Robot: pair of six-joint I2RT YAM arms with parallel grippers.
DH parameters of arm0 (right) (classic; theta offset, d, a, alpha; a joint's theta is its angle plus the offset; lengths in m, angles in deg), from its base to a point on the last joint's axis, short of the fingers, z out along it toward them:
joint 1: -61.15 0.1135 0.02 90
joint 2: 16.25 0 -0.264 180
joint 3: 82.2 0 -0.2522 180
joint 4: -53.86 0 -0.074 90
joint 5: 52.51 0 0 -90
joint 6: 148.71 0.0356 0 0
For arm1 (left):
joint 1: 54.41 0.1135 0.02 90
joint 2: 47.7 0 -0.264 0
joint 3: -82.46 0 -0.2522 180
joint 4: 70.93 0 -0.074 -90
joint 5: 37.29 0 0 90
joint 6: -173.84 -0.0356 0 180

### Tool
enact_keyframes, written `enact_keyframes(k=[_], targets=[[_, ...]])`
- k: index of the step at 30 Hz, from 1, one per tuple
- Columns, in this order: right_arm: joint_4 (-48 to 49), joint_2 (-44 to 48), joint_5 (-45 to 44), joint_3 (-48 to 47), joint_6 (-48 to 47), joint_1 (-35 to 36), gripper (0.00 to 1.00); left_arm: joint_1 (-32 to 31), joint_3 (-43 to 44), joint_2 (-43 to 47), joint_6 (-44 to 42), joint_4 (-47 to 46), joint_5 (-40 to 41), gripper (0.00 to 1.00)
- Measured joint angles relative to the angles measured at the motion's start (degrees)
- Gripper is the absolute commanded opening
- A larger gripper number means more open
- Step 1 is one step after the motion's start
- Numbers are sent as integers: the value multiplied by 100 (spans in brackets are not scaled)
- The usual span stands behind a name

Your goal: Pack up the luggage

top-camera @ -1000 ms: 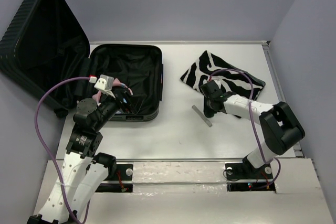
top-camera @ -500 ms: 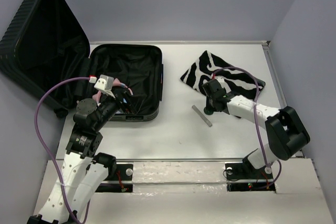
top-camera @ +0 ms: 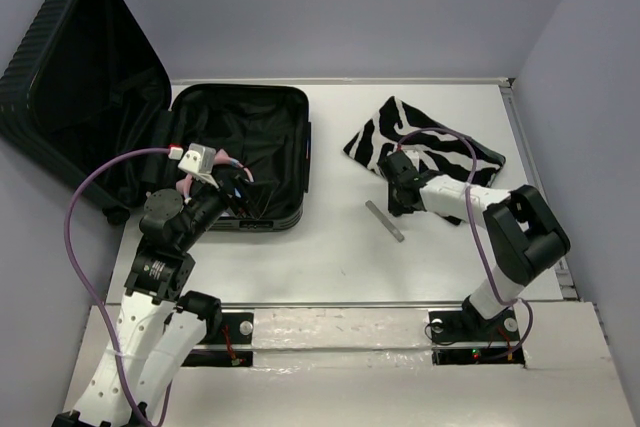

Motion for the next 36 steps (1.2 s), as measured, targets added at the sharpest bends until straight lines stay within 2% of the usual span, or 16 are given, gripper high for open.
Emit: enact_keyframes(k=[5, 10, 13, 15, 16, 17, 18, 19, 21, 23, 24, 27, 30, 34, 36], targets=[[-28, 208, -4, 46, -44, -4, 7, -22, 0, 7, 2, 2, 0, 99], [20, 1320, 334, -57, -170, 87, 7, -24, 0, 7, 0, 2, 0, 99], [378, 1460, 811, -577, -164, 385, 7, -24, 0, 7, 0, 0, 2, 99], [605, 1113, 1145, -1191, -142, 667, 8, -20, 0, 7, 2, 2, 7, 99], [750, 820, 1298, -1598, -142, 809, 15, -20, 0, 7, 0, 0, 13, 99], [857, 520, 1403, -1969, -116, 938, 32, -17, 0, 7, 0, 2, 35, 99], [1102, 42, 1648, -2559, -87, 1113, 67, -15, 0, 7, 0, 4, 42, 99], [1209, -210, 1805, -2841, 0, 1185, 81, -4, 0, 7, 0, 4, 66, 99], [1493, -984, 2208, -3790, 68, 1377, 91, 20, 2, 11, 0, 7, 118, 99], [1582, -1392, 2299, -4218, 103, 1480, 90, 22, 2, 20, 0, 9, 160, 99], [1598, -1478, 2291, -4242, 96, 1504, 85, 24, 2, 26, 0, 9, 170, 99], [1547, -1364, 2155, -3932, 17, 1456, 79, 31, 2, 46, 0, 9, 175, 99], [1419, -758, 1825, -2942, -98, 1340, 78, 28, 2, 50, 0, 9, 170, 99], [866, 192, 1285, -1443, -186, 979, 91, 26, 2, 44, 0, 4, 144, 99], [527, 544, 1115, -796, -212, 739, 93, 15, 2, 33, 2, 4, 122, 99]])
